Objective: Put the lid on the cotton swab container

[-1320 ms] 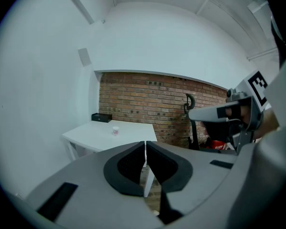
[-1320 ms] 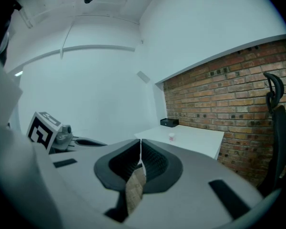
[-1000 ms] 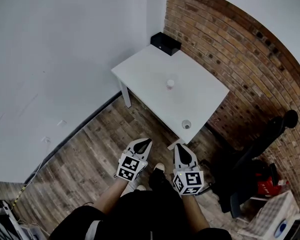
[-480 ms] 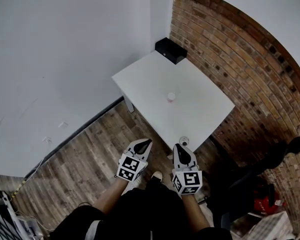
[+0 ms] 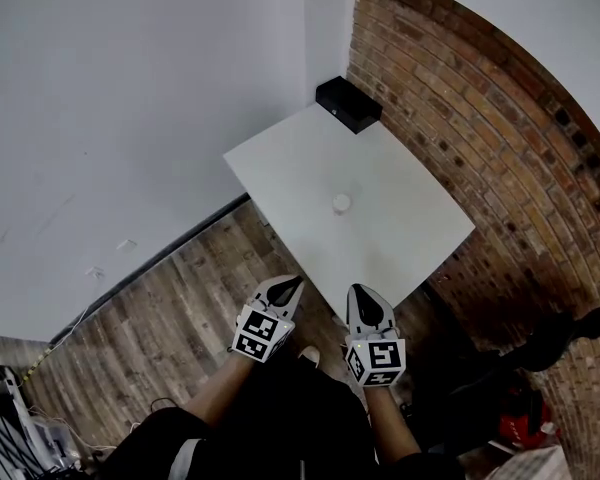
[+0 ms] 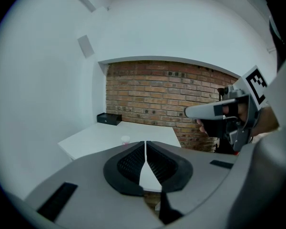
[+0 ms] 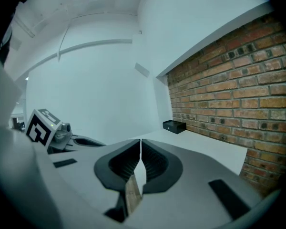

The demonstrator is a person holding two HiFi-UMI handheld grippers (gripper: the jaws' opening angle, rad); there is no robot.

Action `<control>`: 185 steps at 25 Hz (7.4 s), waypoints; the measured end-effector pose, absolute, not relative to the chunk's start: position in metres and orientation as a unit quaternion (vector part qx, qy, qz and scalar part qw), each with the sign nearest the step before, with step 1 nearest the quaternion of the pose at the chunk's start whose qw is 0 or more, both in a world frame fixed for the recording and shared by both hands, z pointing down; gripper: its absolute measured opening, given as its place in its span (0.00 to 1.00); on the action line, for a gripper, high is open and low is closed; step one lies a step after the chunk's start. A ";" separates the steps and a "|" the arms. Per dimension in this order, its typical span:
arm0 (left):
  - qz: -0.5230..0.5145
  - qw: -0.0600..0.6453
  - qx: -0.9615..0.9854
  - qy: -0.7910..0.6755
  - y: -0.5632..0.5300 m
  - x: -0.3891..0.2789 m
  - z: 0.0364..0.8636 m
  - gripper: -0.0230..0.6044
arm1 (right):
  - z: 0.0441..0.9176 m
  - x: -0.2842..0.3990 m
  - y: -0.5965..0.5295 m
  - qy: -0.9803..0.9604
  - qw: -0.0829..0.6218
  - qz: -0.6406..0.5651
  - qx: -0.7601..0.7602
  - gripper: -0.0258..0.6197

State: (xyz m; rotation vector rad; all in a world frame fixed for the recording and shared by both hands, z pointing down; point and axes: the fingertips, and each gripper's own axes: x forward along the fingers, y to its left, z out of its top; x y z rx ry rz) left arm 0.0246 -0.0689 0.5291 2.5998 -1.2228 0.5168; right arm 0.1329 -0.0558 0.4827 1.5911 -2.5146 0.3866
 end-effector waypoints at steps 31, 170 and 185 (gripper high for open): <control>0.205 0.140 0.910 -0.331 -0.280 0.050 0.586 0.12 | 0.506 0.156 -0.255 -0.788 0.112 0.161 0.583 0.08; 0.334 0.098 0.915 -0.203 -0.357 0.082 0.733 0.36 | 0.668 0.128 -0.358 -0.772 0.272 0.264 0.510 0.09; 0.274 0.107 0.915 -0.276 -0.285 0.078 0.650 0.06 | 0.612 0.165 -0.265 -0.766 0.203 0.217 0.569 0.08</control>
